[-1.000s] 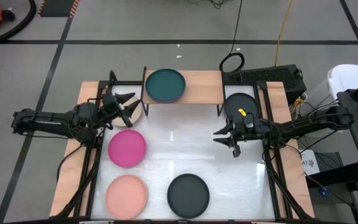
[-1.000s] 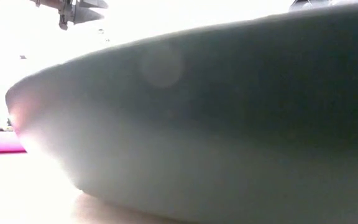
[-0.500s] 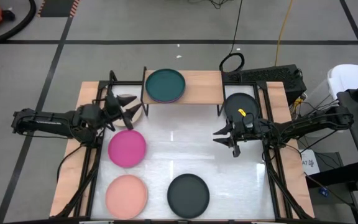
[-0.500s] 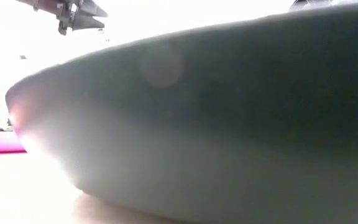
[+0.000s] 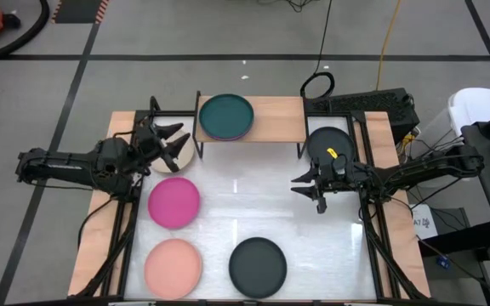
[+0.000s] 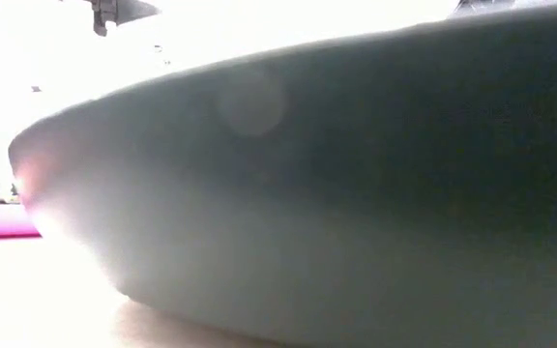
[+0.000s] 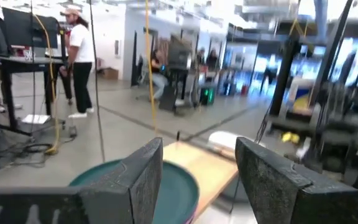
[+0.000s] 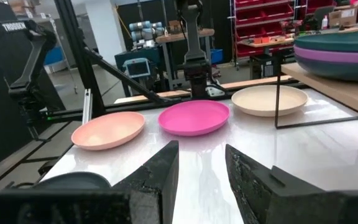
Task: Place and stack plates onto a shelf
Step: Stack the pink plate on top of the dark green plate on the shelf
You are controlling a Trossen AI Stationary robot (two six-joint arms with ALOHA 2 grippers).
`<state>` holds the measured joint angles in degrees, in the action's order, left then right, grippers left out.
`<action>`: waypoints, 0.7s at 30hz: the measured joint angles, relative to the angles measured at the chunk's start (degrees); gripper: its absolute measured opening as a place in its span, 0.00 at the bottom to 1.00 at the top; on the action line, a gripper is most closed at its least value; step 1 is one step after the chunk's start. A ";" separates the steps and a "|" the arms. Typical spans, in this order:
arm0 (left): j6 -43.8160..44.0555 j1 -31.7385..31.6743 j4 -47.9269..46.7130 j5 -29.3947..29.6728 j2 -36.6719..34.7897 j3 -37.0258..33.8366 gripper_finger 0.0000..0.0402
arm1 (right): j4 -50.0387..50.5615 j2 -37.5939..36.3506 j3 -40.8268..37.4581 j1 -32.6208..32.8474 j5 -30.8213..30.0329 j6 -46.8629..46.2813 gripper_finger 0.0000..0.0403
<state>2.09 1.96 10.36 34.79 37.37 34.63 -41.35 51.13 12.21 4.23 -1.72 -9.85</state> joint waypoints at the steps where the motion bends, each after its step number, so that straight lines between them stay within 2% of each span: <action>1: -0.04 0.07 -2.72 0.01 0.01 0.96 0.52 | 0.08 0.00 0.00 0.00 0.00 0.00 0.29; 7: 5.15 0.09 -26.25 0.03 2.57 11.01 0.52 | 0.05 0.00 0.00 0.00 0.00 0.00 0.29; 13: 12.63 0.10 -52.03 -1.93 9.92 21.05 0.52 | 0.03 0.01 -0.01 0.00 0.00 0.00 0.29; 18: 18.75 0.10 -68.24 -9.27 16.89 23.28 0.52 | -0.07 0.00 0.00 0.00 0.00 -0.32 0.29; 21: 22.06 0.10 -74.02 -10.91 20.40 22.85 0.52 | -0.19 0.00 0.01 0.00 0.00 -1.28 0.29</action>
<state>24.15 2.07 -63.65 23.88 57.78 57.48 -41.54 51.13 12.22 4.23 -1.72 -11.12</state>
